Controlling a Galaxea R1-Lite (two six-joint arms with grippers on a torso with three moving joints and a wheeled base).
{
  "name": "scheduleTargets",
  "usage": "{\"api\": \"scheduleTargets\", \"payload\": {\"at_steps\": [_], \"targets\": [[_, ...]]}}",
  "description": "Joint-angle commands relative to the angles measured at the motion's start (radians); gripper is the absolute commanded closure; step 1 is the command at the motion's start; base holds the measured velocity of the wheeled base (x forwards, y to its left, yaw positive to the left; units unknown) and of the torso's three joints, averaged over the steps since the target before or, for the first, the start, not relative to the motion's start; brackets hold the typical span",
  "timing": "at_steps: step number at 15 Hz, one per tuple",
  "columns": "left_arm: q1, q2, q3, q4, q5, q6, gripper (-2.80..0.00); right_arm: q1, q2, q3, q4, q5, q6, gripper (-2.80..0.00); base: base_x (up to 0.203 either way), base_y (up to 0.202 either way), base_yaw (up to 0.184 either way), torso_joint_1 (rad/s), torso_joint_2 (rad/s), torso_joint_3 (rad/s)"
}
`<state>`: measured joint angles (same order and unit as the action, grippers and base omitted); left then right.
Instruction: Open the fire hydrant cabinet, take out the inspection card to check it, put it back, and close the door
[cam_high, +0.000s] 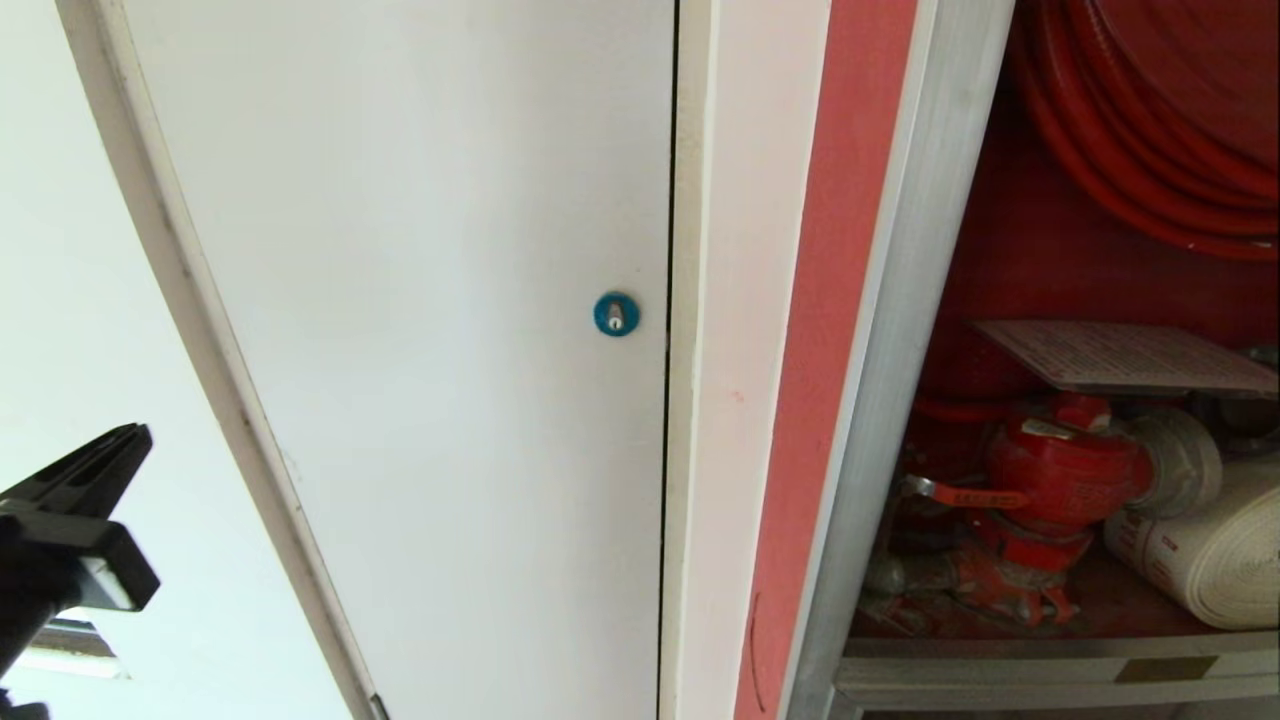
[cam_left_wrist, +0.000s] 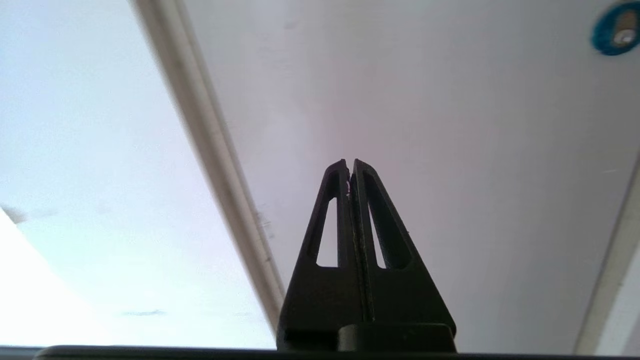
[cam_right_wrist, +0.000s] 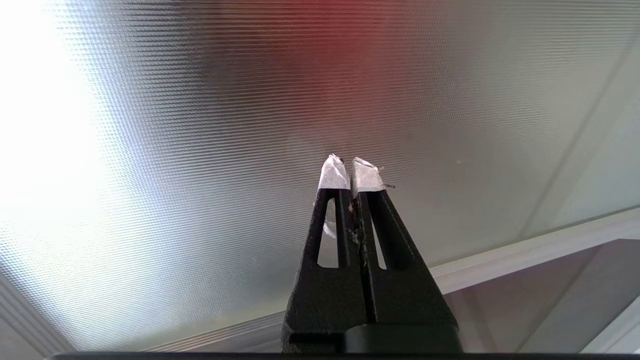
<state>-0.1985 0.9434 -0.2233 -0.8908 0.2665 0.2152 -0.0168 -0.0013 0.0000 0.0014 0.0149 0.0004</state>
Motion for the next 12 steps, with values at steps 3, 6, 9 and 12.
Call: {"api": "scheduleTargets", "payload": {"at_steps": [3,6,9,12], "targets": [[0.127,-0.454,0.042,0.272,0.020,0.009,0.00,0.000,0.001,0.000,0.000,0.000,0.001,0.00,0.000,0.000,0.000,0.000,0.00,0.000],[0.180,-0.680,0.081,0.461,0.016,0.017,0.00,0.000,0.001,0.000,0.000,0.000,0.000,0.00,0.000,0.000,0.000,0.000,0.00,0.000],[0.189,-0.871,0.152,0.618,-0.048,0.015,0.00,0.000,0.001,0.000,0.000,0.000,0.001,0.00,0.000,0.000,0.000,0.000,0.00,0.000],[0.191,-0.944,0.220,0.736,-0.188,-0.059,0.00,0.000,0.001,0.000,0.000,0.000,0.001,0.00,0.000,0.000,0.000,0.000,0.00,0.000]]}}
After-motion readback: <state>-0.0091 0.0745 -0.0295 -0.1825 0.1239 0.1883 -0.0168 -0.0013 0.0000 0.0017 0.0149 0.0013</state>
